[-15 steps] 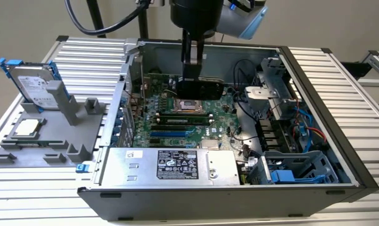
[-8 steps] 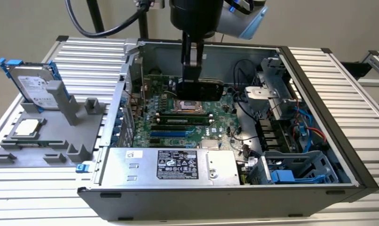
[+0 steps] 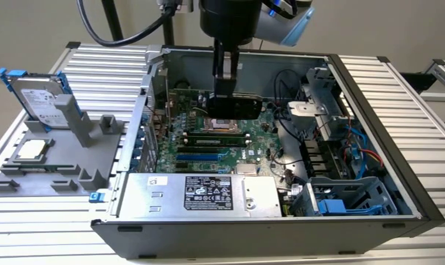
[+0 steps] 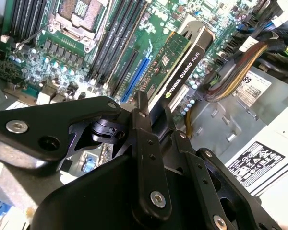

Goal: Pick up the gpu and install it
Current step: 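Insert the gpu into the slot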

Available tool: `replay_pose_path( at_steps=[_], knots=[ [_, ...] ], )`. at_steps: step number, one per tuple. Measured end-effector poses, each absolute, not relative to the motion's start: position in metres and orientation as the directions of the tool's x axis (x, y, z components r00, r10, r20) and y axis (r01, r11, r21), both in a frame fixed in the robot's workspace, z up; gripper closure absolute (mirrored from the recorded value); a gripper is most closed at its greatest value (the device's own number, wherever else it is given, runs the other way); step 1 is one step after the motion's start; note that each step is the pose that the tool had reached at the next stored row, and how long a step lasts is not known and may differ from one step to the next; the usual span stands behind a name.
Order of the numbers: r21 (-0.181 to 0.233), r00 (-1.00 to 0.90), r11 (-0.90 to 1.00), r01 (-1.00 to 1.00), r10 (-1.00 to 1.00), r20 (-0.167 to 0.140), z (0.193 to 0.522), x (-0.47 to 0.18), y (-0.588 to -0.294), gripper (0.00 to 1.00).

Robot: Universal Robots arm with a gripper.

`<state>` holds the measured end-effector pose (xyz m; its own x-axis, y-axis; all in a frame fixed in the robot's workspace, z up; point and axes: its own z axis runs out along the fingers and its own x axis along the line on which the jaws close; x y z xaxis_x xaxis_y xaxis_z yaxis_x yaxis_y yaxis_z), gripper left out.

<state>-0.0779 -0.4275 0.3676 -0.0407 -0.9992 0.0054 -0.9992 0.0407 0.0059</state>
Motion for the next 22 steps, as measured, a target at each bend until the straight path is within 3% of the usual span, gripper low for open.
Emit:
replay_pose_path(
  at_steps=[22],
  knots=[
    [0.005,-0.041,0.041,-0.999,-0.999,0.006,0.3592,-0.0779,-0.4267,1.00]
  ],
)
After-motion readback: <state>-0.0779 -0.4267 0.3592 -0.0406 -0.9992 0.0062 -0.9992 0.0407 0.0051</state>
